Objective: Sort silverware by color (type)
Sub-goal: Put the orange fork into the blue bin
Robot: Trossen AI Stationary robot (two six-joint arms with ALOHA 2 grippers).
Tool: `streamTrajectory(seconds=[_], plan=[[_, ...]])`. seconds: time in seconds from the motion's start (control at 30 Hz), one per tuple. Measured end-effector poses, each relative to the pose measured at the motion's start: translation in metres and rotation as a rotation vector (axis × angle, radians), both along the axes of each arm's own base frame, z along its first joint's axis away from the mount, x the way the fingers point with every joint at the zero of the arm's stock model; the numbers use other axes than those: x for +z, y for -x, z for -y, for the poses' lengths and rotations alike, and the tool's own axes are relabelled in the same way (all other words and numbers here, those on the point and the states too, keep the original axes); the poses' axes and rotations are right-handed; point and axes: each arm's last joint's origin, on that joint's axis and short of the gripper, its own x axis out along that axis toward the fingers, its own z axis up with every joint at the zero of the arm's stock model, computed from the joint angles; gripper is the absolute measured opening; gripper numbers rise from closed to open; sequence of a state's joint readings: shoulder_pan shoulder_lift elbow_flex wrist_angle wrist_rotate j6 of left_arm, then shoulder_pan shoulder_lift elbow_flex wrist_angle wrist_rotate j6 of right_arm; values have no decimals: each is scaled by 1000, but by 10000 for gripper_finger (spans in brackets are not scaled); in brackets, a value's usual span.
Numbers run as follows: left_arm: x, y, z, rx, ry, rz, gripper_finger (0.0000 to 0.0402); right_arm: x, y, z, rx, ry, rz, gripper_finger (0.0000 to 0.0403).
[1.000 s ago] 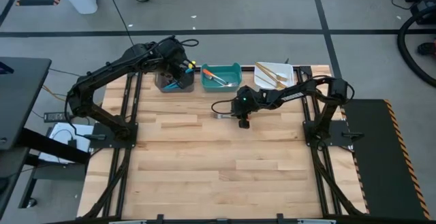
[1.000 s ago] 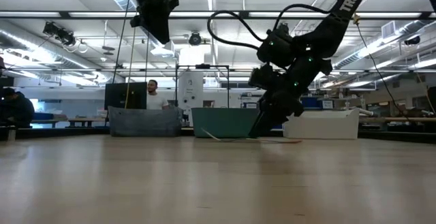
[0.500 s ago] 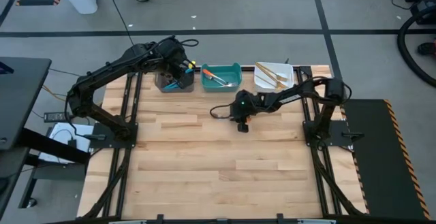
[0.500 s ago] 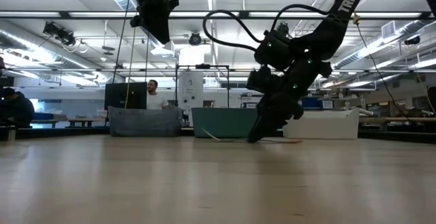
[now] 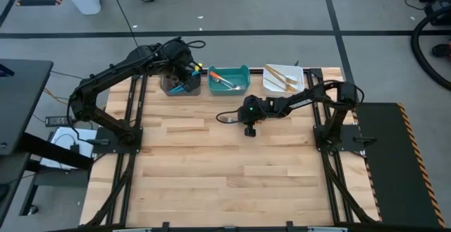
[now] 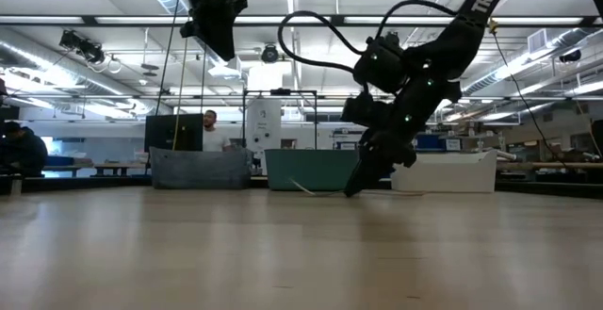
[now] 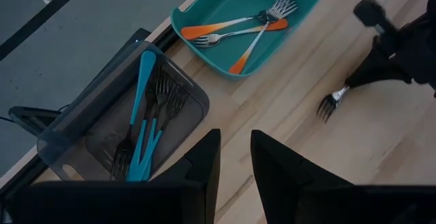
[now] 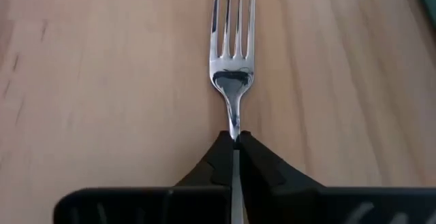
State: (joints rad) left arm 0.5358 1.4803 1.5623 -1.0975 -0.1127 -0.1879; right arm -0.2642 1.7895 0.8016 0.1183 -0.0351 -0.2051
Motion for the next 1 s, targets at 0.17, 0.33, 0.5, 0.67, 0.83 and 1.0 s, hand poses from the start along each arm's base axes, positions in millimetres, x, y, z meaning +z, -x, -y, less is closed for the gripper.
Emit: streamTrajectory(seconds=[0.17, 0.33, 0.5, 0.67, 0.83, 1.0], plan=[[0, 0, 2, -24, 31, 21, 91, 40, -7, 4, -13, 14, 102, 10], [3, 5, 5, -52, 45, 11, 91, 101, -24, 27, -40, 158, 334, 10], [2, 7, 4, -48, 52, -3, 91, 124, -35, 85, -173, 234, 453, 10], [2, 6, 4, -64, 42, -6, 91, 108, -36, 141, -230, 166, 482, 12], [2, 5, 4, -63, 36, 2, 91, 85, -35, 163, -222, 132, 427, 23], [2, 6, 3, -63, 35, 0, 91, 73, -34, 163, -213, 85, 347, 29]])
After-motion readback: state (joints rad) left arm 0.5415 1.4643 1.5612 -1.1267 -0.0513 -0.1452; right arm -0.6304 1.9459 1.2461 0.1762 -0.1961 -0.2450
